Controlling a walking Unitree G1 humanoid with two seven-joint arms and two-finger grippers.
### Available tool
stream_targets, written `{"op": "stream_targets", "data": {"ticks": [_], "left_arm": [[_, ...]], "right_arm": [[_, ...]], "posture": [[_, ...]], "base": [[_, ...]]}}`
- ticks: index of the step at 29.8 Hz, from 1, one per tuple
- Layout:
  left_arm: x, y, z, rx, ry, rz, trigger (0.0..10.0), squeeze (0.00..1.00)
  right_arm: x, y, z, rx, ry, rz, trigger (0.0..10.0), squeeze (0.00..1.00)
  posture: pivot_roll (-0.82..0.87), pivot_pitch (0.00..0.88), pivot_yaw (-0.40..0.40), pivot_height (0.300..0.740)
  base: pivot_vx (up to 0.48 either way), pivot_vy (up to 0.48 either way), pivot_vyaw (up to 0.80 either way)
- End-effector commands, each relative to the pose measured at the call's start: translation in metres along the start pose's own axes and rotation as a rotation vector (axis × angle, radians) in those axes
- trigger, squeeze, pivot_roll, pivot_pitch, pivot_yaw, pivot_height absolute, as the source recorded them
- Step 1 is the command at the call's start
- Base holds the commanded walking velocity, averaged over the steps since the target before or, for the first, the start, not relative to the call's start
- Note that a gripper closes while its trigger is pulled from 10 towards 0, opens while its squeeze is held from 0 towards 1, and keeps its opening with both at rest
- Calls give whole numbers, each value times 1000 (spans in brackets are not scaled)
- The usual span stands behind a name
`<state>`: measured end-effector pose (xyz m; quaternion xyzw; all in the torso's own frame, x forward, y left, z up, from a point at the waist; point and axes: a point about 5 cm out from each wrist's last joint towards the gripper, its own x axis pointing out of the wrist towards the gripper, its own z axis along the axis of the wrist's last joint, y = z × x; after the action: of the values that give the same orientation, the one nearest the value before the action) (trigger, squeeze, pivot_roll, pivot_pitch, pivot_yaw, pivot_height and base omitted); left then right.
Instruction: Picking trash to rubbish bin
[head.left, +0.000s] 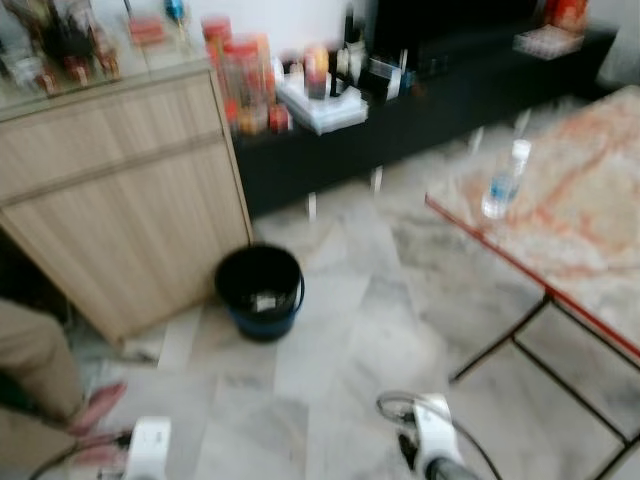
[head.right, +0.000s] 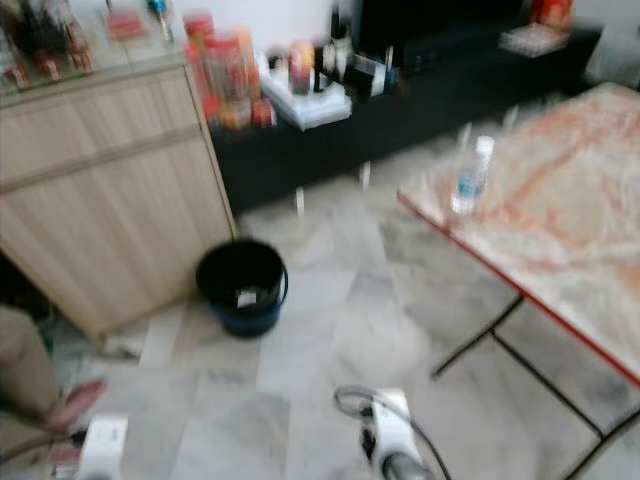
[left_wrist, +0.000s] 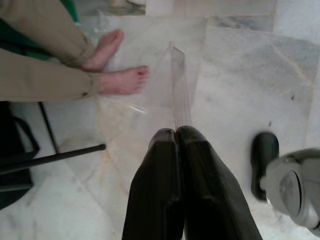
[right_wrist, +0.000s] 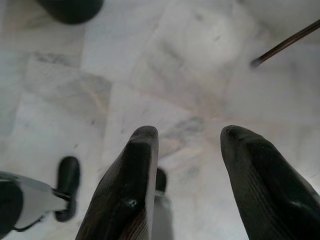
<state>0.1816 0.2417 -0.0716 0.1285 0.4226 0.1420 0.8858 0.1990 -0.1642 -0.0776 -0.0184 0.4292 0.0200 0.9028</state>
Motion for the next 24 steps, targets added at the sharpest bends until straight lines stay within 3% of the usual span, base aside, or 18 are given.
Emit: {"op": "stream_targets", "data": {"ticks": [1, 5, 11, 24], "left_arm": [[0, 6, -5, 29, 8, 11, 10000, 0], [-1, 6, -7, 28, 11, 11, 10000, 0], [-1, 7, -9, 27, 16, 14, 10000, 0], [-2, 4, -9, 26, 15, 6, 10000, 0]], "right_arm": [[1, 10, 2, -7, -4, 28, 10000, 0], [1, 11, 2, -28, -5, 35, 10000, 0], [1, 14, 3, -40, -6, 45, 10000, 0], [2, 15, 5, -20, -6, 64, 10000, 0]], "posture": [[127, 81, -26, 740], [128, 74, -27, 740], [138, 61, -35, 740], [145, 49, -42, 740]], "base": [[300, 0, 0], [301, 0, 125], [306, 0, 752], [276, 0, 0]]}}
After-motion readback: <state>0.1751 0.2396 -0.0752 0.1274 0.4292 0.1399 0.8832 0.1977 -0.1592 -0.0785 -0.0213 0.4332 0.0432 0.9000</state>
